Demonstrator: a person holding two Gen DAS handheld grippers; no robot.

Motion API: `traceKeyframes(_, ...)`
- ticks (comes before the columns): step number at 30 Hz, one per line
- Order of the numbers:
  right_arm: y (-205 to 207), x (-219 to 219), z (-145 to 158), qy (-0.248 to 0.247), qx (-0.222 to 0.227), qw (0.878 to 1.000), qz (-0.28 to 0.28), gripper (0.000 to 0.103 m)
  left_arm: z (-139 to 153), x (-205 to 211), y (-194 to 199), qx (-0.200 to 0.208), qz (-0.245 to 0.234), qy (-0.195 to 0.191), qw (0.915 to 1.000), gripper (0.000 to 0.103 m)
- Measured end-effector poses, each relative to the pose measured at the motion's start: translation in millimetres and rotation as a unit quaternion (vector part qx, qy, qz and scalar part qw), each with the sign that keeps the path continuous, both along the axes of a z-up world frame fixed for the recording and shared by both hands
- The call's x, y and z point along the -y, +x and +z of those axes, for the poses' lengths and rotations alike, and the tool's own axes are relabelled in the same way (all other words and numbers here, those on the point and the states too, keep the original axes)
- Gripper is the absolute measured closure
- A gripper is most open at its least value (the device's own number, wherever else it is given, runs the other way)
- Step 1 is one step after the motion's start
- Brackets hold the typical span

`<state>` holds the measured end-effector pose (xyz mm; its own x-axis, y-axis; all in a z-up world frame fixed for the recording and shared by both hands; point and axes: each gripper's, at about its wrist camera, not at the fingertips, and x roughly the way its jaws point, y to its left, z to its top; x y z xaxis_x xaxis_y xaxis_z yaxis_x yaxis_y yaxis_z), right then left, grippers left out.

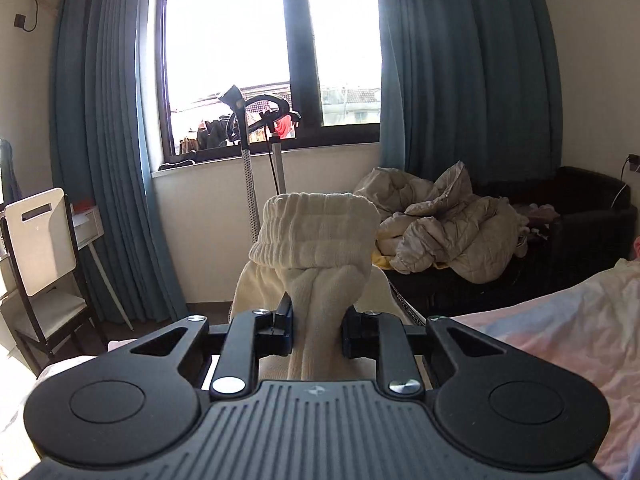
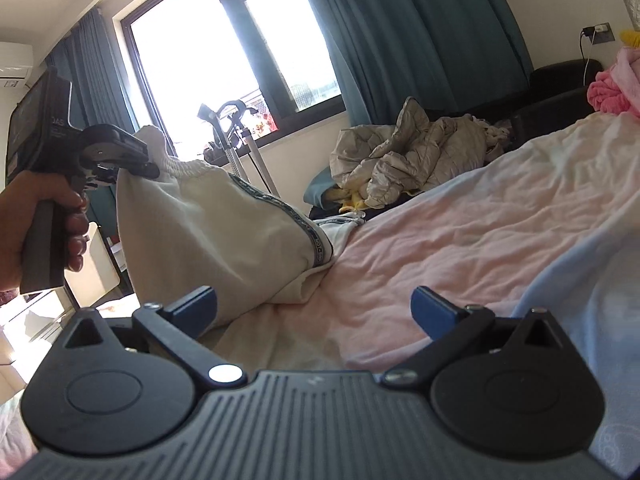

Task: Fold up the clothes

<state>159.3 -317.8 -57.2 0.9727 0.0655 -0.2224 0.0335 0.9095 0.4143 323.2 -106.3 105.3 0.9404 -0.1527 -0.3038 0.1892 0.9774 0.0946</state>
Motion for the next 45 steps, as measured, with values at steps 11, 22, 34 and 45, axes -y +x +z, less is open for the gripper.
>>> traceKeyframes(11,-84,8,57,0.018,0.071,0.997,0.031,0.000,-39,-41,-226,-0.026,-0.040,-0.037,0.9982,0.080)
traceKeyframes(22,-91,-32,44,0.012,-0.030,0.991,0.130,0.000,-149,-113,-263,-0.197,0.018,-0.082,0.9768,0.079)
traceKeyframes(34,-82,-70,7,-0.077,-0.138,0.976,0.151,0.003,-119,-126,-325,-0.091,0.031,-0.088,0.9915,0.036)
traceKeyframes(45,-69,-71,-28,-0.013,-0.199,0.972,0.122,0.017,-127,-116,-267,-0.060,0.061,-0.071,0.9938,0.030)
